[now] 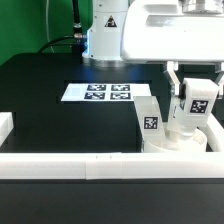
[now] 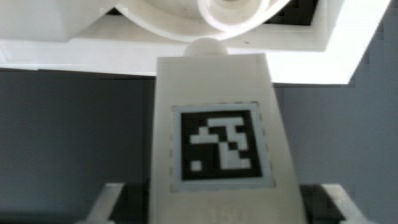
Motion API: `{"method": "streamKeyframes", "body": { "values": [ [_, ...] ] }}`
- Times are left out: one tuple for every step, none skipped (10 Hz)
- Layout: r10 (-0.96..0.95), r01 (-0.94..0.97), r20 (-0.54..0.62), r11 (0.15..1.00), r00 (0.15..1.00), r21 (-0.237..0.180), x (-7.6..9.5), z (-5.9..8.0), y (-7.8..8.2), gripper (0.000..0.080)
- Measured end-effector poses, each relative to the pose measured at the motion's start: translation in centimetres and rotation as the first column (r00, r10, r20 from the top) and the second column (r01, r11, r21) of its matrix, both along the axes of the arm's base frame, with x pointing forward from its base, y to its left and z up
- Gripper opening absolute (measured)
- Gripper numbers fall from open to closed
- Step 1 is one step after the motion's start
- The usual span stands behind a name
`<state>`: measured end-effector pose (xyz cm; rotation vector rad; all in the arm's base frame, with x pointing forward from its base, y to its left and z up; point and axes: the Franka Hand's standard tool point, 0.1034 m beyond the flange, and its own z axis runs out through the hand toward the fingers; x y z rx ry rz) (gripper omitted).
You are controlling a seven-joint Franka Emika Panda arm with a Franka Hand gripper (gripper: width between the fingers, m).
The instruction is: Assemble stool
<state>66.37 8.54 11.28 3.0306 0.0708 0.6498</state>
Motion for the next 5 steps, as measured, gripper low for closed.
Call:
{"method": "streamKeyframes", "body": {
  "values": [
    [-0.001,0.001,0.000,1.000,1.000,0.000,0.0,-0.1,-0.1,0.0337],
    [-0.006,0.006,-0.002,1.000,1.000,0.001,-0.3,-0.3,-0.3,0.0337],
    [-0.010,0.010,-0.003,1.000,1.000,0.005,-0.4,-0.7,0.1,0.0337],
    [-0.008,0.008,-0.009,1.000,1.000,0.005,-0.6,-1.1,0.4,0.0337],
    [-0.007,0.007,-0.014,1.000,1.000,0.006,-0.8,-1.5,0.7,0.0337]
  ]
}}
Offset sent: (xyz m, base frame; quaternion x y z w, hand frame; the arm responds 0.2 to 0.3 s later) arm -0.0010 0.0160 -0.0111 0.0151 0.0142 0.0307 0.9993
